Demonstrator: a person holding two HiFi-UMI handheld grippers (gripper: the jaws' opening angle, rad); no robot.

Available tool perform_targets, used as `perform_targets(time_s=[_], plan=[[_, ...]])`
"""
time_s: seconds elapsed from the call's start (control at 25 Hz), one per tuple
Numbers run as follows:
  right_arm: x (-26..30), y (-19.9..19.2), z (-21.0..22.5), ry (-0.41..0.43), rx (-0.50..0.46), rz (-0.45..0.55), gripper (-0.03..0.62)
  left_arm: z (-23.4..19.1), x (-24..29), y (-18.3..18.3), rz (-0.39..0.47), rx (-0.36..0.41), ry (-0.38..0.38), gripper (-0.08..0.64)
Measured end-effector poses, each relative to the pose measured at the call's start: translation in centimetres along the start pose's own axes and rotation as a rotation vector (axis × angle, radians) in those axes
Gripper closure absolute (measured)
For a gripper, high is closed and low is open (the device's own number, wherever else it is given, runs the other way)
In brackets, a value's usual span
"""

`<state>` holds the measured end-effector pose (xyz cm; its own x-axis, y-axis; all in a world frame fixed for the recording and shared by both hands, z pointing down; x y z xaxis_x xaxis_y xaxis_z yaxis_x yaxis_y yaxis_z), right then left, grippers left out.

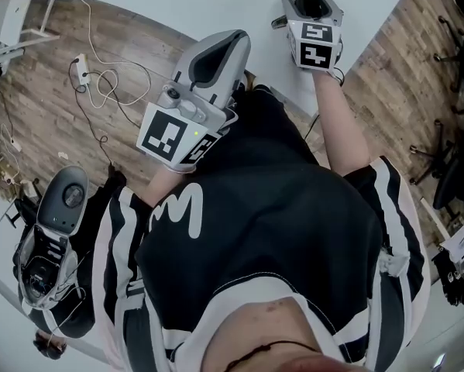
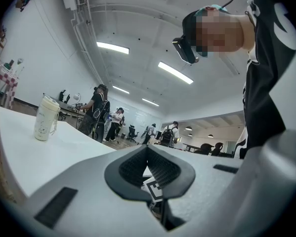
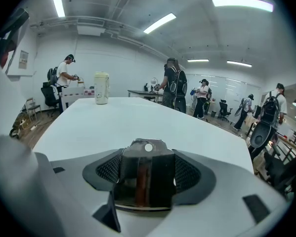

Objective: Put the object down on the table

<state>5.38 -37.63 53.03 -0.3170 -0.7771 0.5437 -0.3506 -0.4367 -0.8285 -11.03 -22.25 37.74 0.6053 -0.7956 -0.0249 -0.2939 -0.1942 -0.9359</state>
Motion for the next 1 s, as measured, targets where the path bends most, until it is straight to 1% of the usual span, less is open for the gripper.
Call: perform_targets(time_s=[0.4, 0.56, 0.76, 1.0], plan=[[0.5, -0.5, -0.4, 0.006, -0.021, -0.038, 0.291, -1.1, -1.3, 2.1, 0.056, 0.021, 0.037, 0.557], [0.5, -0.7, -0.1, 0.008, -0.021, -0.047, 0.291, -1.0, -1.4, 2.2, 0.067, 0.025, 0.042, 0.556], [0.8, -0.5, -0.3, 0.011, -0.026, -0.056, 0.291, -1.3, -1.7, 2.3, 0.08, 0.006, 0.045, 0.556], [0.9, -0.7, -0.3, 0.011, -0.023, -0.06, 0.291, -1.6, -1.8, 2.7, 0.088, 0.017, 0.045, 0.556]])
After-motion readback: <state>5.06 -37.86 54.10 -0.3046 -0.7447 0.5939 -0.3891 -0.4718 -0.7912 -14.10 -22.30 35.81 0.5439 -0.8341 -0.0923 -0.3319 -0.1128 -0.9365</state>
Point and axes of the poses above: the fingertips, and each gripper's own axes: x forward along the fingers, z to its right, y out of its top, the point moved 7 cm from there along -x, backward along the fingers, and after that the axes turned 3 degrees about -y, right-handed, at the moved point
